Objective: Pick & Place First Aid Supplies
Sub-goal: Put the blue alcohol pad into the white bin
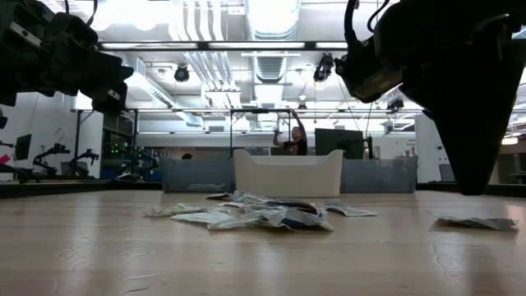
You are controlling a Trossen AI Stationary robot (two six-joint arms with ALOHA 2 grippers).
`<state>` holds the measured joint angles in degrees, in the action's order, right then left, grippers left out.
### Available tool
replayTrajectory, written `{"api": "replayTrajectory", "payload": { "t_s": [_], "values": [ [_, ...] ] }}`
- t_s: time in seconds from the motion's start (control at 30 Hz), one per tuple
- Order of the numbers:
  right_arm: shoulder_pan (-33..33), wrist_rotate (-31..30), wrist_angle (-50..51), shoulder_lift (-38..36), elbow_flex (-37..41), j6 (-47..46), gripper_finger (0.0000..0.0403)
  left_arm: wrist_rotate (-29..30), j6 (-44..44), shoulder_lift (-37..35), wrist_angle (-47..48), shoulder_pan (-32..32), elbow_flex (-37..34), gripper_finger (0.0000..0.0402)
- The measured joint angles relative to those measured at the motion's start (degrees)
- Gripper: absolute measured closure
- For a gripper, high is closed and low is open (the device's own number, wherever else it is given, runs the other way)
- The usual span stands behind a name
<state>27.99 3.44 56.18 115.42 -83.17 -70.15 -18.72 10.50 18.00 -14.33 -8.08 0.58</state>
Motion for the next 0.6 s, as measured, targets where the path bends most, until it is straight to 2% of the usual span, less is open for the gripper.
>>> {"api": "replayTrajectory", "payload": {
  "t_s": [0.27,0.47,0.6],
  "values": [
    [0.1,0.0,-1.8,0.4,0.8,-0.4,0.0229,0.0,0.0,0.0,0.0,0.0,0.0,0.0307],
    [0.2,0.9,-3.3,4.1,0.7,-0.4,0.0223,0.0,0.0,0.0,0.0,0.0,0.0,0.0307],
    [0.1,1.2,-2.8,6.8,0.5,-2.8,0.0233,0.0,0.0,0.0,0.0,0.0,0.0,0.0307]
  ]
}}
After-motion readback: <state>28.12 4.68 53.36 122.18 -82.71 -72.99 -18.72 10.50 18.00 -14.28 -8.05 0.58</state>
